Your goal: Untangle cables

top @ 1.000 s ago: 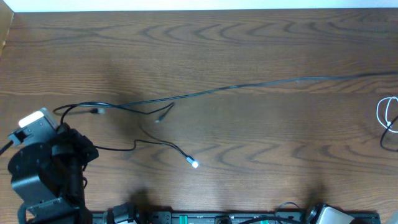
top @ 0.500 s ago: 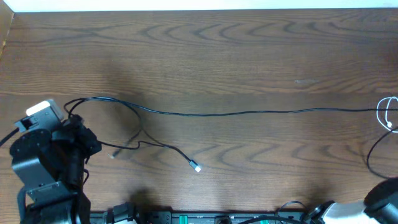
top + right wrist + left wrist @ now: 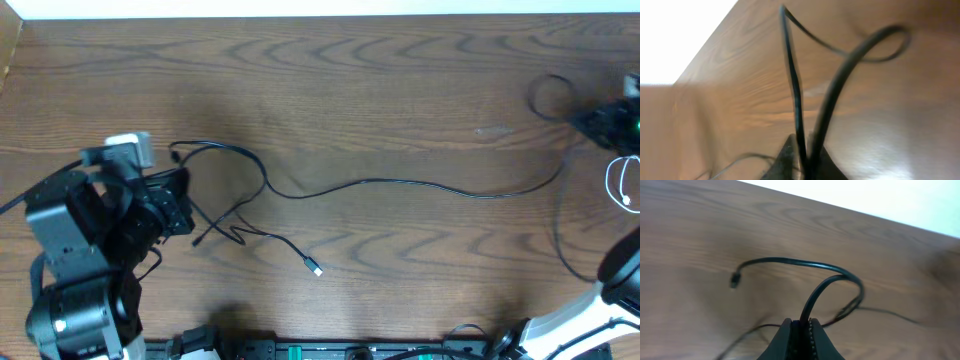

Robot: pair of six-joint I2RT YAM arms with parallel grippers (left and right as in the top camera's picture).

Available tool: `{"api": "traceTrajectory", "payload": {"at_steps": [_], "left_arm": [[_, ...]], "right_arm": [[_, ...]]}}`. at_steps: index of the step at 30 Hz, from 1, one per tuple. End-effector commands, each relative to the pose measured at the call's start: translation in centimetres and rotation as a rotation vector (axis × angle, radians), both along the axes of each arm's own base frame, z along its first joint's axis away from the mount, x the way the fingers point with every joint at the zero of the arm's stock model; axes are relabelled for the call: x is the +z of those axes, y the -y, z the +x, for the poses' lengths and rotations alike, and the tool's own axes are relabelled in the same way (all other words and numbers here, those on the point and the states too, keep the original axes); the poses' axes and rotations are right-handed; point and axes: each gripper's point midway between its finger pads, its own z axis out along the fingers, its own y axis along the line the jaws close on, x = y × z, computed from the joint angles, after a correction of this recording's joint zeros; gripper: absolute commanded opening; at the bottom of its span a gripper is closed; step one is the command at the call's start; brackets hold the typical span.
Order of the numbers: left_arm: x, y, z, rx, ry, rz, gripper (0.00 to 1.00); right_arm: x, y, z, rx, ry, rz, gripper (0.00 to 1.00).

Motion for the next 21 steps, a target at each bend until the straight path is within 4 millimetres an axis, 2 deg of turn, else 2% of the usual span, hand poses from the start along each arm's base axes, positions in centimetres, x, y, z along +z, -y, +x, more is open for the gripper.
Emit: {"api": "traceTrajectory", "payload": {"at_steps": [1, 2, 3, 4, 6, 9, 12, 15, 21], "left_arm": [[0.2, 3.1, 0.1, -0.196, 0.022, -0.048, 0.07], [0.1, 3.3, 0.2, -0.21, 0.018, -0.043, 0.07], [-0.1, 3.5, 0.3, -0.222, 0.011, -0.042, 0.07], [-0.2, 3.7, 0.5, -0.23, 0.006, -0.044, 0.07], [-0.5, 3.9, 0.7, -0.24, -0.005, -0.047, 0.07], [-0.7, 3.9, 0.8, -0.241, -0.014, -0.05, 0.07], [-0.7, 3.9, 0.8, -0.241, -0.013, -0.049, 0.07], [-0.8, 3.7, 0.9, -0.232, -0.014, -0.037, 0.07], [-0.6, 3.5, 1.1, -0.222, -0.004, -0.025, 0.07]], "right_arm": [[2.8, -7.5, 0.6, 0.309, 0.193, -0.012, 0.47], [2.8, -8.9, 0.5, 0.367, 0.206, -0.027, 0.67], [2.7, -10.7, 0.3, 0.439, 0.223, -0.053, 0.99], [2.2, -12.5, 0.0, 0.516, 0.226, -0.101, 0.99], [1.2, -14.2, -0.3, 0.599, 0.199, -0.195, 0.99], [-1.0, -15.7, -0.5, 0.693, 0.122, -0.415, 0.99], [-2.0, -17.6, -0.7, 0.77, 0.081, -0.565, 0.99], [-2.1, -21.2, -1.6, 0.905, 0.121, -0.614, 0.99], [-2.4, -28.9, -4.9, 1.247, 0.254, -0.666, 0.99]]}}
